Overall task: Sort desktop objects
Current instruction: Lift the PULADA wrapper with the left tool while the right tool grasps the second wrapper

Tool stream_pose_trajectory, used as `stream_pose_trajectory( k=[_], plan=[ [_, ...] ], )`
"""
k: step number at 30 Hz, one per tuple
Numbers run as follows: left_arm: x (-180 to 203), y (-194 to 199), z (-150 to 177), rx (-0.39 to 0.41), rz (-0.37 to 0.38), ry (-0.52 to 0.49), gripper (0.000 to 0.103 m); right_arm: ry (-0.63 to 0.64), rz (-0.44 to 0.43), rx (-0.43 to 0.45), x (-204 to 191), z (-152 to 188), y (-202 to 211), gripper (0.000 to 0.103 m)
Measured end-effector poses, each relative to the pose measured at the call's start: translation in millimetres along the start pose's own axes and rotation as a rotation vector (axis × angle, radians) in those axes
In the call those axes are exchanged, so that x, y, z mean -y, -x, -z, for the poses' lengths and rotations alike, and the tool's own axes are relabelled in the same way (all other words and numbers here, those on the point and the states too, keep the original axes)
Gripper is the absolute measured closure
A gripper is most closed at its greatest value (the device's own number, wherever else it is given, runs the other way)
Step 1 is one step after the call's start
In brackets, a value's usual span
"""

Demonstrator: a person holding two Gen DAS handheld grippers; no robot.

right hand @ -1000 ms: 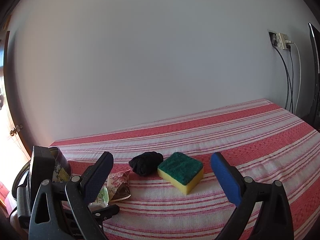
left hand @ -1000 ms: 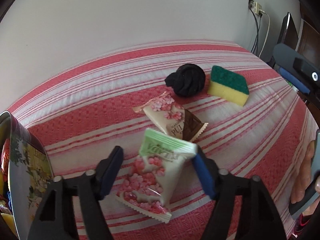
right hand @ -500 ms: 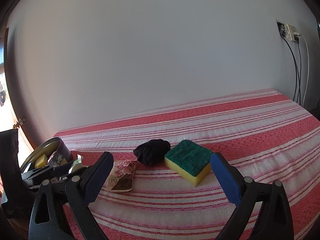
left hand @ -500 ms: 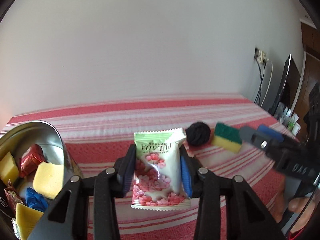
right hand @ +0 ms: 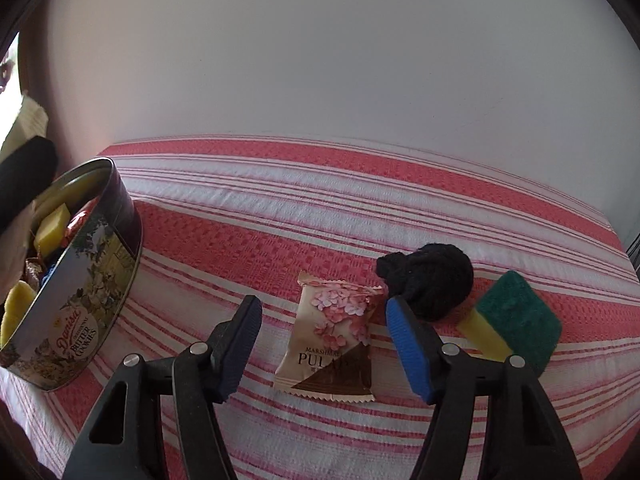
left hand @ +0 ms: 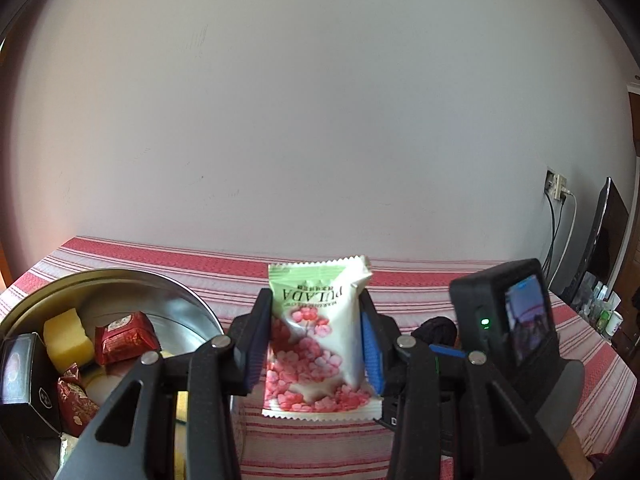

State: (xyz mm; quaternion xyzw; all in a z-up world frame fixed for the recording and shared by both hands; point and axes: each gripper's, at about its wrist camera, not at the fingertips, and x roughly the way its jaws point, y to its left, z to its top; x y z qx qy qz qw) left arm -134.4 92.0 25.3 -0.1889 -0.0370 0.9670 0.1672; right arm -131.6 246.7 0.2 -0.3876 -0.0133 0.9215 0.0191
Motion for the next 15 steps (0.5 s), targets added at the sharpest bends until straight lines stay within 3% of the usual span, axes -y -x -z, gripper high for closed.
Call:
stream_pose_trajectory(
  k=[2, 4, 6, 7, 11, 15],
  plan=[
    [2, -1, 0, -0.007, -0.003, 0.005, 0.063, 0.018, 0.046, -0.046, -6, -3, -13, 0.036],
    [5, -3, 2, -0.018, -0.003, 0.004, 0.063, 0.007, 0.035, -0.086, -6, -4, -21, 0.036],
    [6, -6, 2, -0.033, -0.011, -0.001, 0.063, -0.026, 0.005, -0.084, 1, -4, -20, 0.055],
    [6, -6, 3, -0.042, -0.014, -0.003, 0.063, -0.045, -0.017, -0.084, 5, -3, -20, 0.057],
    [-4, -2, 5, -0.067, -0.013, 0.009, 0.063, -0.125, -0.116, -0.048, 21, 0, -11, 0.059],
    [-10, 2, 3, -0.064, -0.017, 0.026, 0.063, -0.164, -0.179, 0.071, 31, 8, 15, 0.059]
  ],
)
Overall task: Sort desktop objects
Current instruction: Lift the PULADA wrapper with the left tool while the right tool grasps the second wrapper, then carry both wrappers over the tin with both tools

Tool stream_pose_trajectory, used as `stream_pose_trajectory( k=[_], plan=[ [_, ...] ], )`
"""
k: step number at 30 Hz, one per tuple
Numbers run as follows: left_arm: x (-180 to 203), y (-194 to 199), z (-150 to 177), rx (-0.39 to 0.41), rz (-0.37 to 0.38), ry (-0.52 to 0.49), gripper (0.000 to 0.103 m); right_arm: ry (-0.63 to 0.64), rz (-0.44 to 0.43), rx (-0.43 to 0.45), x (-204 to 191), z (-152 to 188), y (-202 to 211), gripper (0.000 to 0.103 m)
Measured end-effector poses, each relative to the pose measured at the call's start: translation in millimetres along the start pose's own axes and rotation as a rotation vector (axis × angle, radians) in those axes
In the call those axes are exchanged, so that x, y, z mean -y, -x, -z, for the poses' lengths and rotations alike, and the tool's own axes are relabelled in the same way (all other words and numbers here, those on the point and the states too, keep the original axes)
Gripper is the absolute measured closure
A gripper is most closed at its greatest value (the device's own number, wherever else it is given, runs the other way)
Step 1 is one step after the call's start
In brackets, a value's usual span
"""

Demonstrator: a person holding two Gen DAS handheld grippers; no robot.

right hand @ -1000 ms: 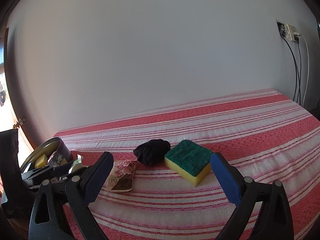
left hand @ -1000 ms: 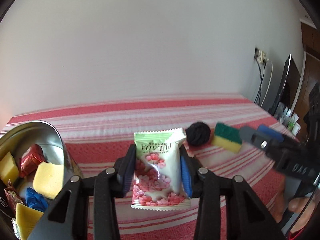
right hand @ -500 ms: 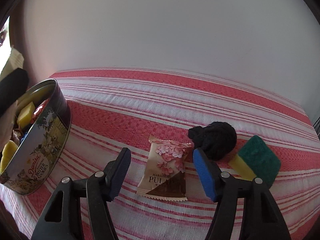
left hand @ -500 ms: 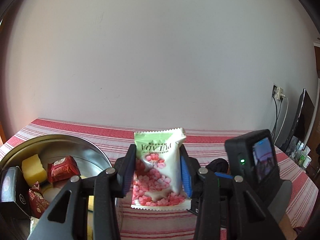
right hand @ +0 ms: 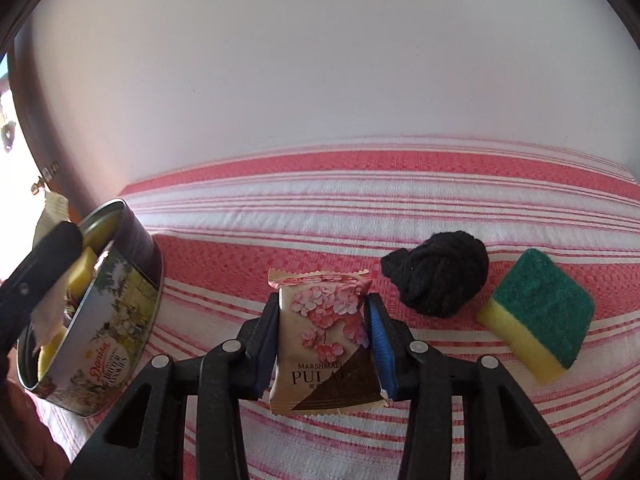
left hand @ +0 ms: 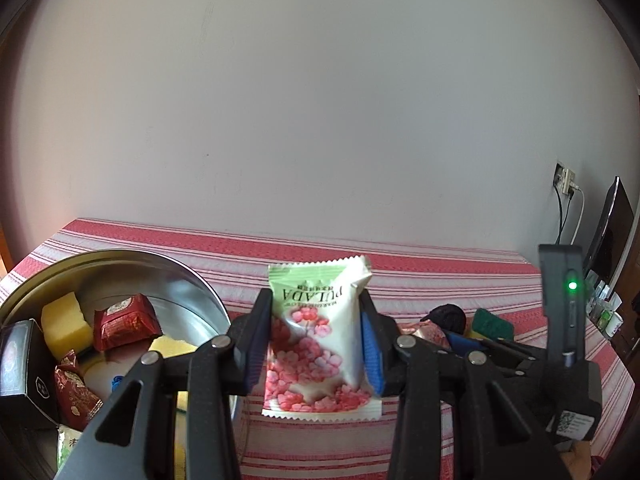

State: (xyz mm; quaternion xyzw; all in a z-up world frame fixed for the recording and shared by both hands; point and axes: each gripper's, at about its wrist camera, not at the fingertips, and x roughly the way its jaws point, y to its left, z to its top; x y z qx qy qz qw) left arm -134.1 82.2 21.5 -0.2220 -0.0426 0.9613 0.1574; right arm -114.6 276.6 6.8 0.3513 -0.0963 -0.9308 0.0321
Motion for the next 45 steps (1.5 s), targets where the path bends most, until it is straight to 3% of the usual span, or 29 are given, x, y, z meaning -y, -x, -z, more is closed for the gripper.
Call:
stream_pose_trajectory(
  k=[10, 26, 34, 38, 45],
  plan=[
    [-8, 5, 0, 0.004, -0.026, -0.009, 0.063, 0.066, -0.012, 0.196, -21, 11, 41, 0.059],
    [-38, 52, 26, 0.046, -0.077, 0.015, 0.063, 0.030, -0.081, 0.221, -28, 36, 71, 0.059],
    [-74, 79, 22, 0.065, -0.146, 0.079, 0.063, 0.066, -0.186, 0.243, -73, 34, 76, 0.059],
    [-94, 86, 16, 0.084, -0.214, 0.095, 0.063, 0.104, -0.248, 0.265, -107, 27, 78, 0.059],
    [-141, 87, 5, 0.044, -0.339, 0.154, 0.063, 0.162, -0.329, 0.298, -163, 8, 69, 0.058]
  ],
)
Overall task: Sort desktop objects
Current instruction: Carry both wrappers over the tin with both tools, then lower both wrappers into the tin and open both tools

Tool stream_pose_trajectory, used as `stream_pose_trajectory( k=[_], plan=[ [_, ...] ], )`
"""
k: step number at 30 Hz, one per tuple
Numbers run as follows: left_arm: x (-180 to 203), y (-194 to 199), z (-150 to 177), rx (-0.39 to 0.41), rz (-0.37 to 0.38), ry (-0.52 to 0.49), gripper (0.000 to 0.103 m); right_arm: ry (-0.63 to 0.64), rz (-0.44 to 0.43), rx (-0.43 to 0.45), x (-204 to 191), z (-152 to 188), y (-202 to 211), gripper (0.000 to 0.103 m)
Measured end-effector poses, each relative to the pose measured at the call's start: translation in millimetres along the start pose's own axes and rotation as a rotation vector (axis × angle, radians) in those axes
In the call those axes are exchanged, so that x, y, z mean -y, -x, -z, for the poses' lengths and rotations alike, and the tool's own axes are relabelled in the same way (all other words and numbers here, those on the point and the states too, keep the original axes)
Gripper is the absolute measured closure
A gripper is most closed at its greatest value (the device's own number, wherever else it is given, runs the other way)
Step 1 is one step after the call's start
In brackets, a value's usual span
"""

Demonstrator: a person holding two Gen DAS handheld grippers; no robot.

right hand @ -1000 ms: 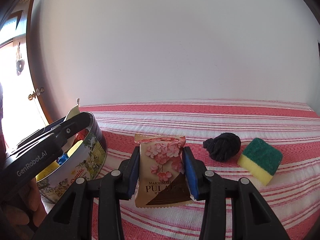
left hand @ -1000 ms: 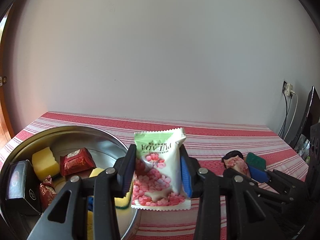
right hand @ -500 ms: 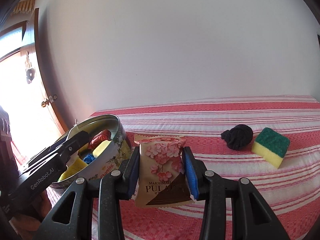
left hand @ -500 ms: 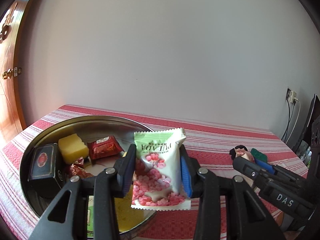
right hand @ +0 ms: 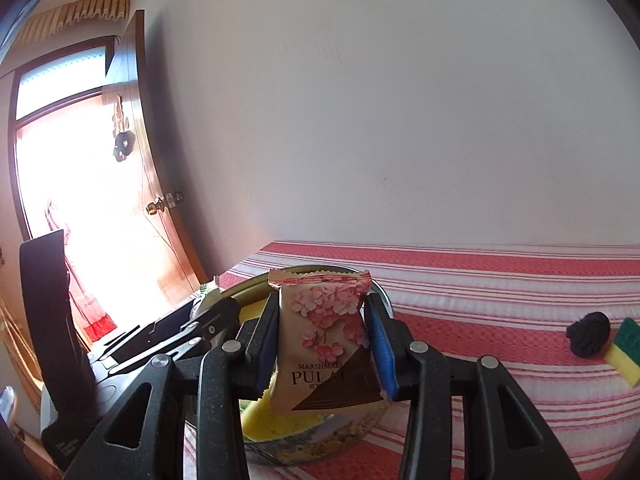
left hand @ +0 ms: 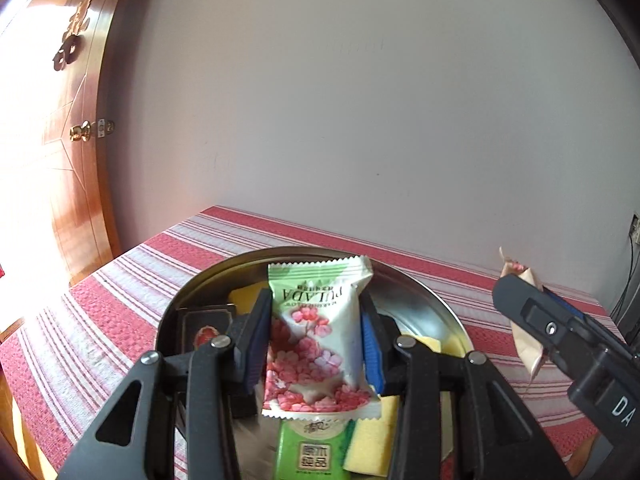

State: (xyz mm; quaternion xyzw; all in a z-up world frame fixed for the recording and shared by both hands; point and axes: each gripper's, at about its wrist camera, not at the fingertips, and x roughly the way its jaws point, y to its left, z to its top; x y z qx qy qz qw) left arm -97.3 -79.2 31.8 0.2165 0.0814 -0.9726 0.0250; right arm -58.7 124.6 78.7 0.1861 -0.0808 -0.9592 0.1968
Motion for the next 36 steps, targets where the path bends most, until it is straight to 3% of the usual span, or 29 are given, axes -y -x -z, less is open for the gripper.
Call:
stream_pose_trajectory(
  k=[6, 12, 18, 26, 29, 34, 36],
  plan=[
    [-16, -17, -10, -0.033, -0.082, 0.013, 0.063, 0.074, 0.020, 0.021, -29, -12, -29, 0.058],
    [-15, -34, -11, -0.075, -0.145, -0.012, 0.063, 0.062, 0.046, 0.015, -34, -24, -53, 0.058],
    [-13, -44, -9, -0.111, -0.168, -0.026, 0.063, 0.063, 0.101, -0.010, -34, -30, -77, 0.058],
    [-7, -50, -9, -0.140, -0.180, -0.036, 0.063, -0.002, 0.099, -0.086, -20, -37, -103, 0.058],
    [-7, -53, -9, -0.150, -0.201, -0.039, 0.055, -0.006, 0.062, -0.089, -16, -37, -104, 0.056],
    [-9, -42, -11, -0.092, -0.224, -0.016, 0.011, -0.040, 0.013, -0.038, -10, -33, -89, 0.046],
    [-7, -38, -11, -0.067, -0.234, -0.016, 0.006, -0.047, 0.008, -0.003, -7, -32, -78, 0.041]
  ],
)
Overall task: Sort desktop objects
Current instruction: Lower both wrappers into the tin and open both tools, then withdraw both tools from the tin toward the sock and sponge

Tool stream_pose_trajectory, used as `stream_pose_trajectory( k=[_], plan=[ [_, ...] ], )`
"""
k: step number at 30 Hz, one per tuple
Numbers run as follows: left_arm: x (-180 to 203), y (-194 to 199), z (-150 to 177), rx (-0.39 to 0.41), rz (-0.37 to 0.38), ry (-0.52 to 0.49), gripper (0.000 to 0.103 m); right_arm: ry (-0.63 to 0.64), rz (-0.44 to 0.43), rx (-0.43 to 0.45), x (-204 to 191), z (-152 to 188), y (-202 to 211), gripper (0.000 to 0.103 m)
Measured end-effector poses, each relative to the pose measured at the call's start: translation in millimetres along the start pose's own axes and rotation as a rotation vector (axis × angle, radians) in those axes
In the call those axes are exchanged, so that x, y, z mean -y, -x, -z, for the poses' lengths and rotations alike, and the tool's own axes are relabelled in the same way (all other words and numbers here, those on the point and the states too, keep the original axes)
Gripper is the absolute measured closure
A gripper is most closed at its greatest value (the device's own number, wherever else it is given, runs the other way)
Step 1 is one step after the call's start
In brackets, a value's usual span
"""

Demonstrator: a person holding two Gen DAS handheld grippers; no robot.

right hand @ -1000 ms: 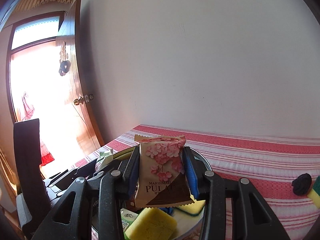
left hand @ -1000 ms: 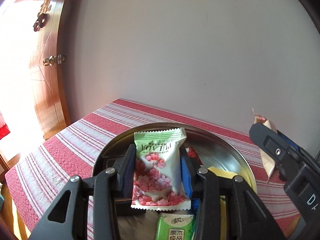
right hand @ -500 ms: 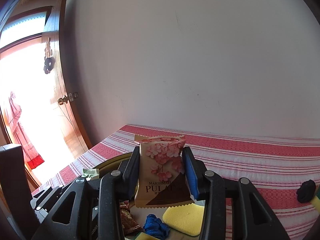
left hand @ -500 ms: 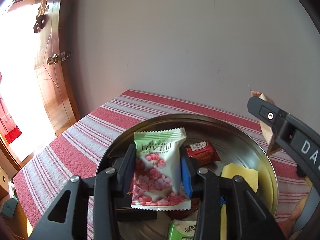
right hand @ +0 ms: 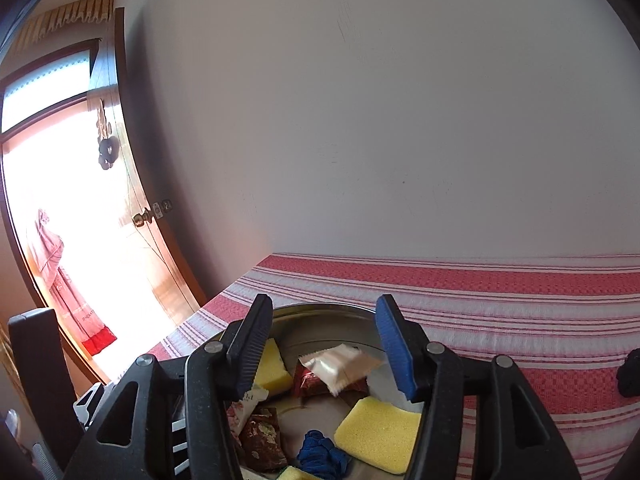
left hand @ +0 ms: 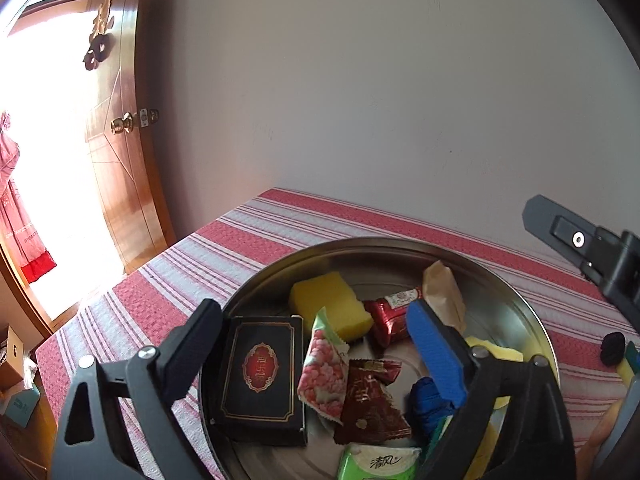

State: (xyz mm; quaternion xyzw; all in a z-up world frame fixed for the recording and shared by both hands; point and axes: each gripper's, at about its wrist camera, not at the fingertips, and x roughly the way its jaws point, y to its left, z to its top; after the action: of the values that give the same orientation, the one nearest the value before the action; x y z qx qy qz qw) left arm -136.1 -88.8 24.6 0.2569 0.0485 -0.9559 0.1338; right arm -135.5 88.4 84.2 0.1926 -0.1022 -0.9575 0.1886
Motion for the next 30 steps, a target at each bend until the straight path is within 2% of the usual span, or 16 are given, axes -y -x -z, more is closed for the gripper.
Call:
stream_pose_trajectory(
  k=[3, 6, 11, 13, 15, 16, 18, 21, 26, 30],
  plan=[
    [2, 3, 1, 0.016, -0.004, 0.007, 0.002, -0.003, 0.012, 0.050, 7, 7, 19, 0.029],
    [5, 7, 2, 0.027, -0.012, 0.006, 0.001, -0.004, 0.046, 0.099, 14, 15, 34, 0.021],
    [17, 21, 8, 0.063, 0.006, 0.001, 0.001, -0.047, 0.081, 0.125, 31, 23, 48, 0.020],
    [25, 27, 11, 0.095, 0.023, -0.007, 0.001, -0.046, 0.118, 0.153, 36, 25, 57, 0.019],
    [38, 35, 14, 0.119, 0.046, -0.028, 0.001, -0.029, 0.183, 0.194, 39, 24, 66, 0.006],
    [44, 37, 16, 0.129, 0.058, -0.038, 0.001, -0.018, 0.226, 0.218, 41, 25, 70, 0.004],
    [55, 42, 19, 0.142, 0.081, -0.045, 0.001, 0.006, 0.291, 0.255, 48, 27, 81, 0.003],
    [69, 46, 25, 0.159, 0.118, -0.047, 0.001, 0.031, 0.341, 0.264, 60, 30, 90, 0.003],
    [90, 52, 37, 0.205, 0.118, -0.090, 0.001, 0.017, 0.381, 0.252, 78, 33, 98, 0.003],
    [100, 52, 44, 0.202, 0.123, -0.103, 0.001, 0.033, 0.409, 0.234, 86, 37, 101, 0.003]
  ],
)
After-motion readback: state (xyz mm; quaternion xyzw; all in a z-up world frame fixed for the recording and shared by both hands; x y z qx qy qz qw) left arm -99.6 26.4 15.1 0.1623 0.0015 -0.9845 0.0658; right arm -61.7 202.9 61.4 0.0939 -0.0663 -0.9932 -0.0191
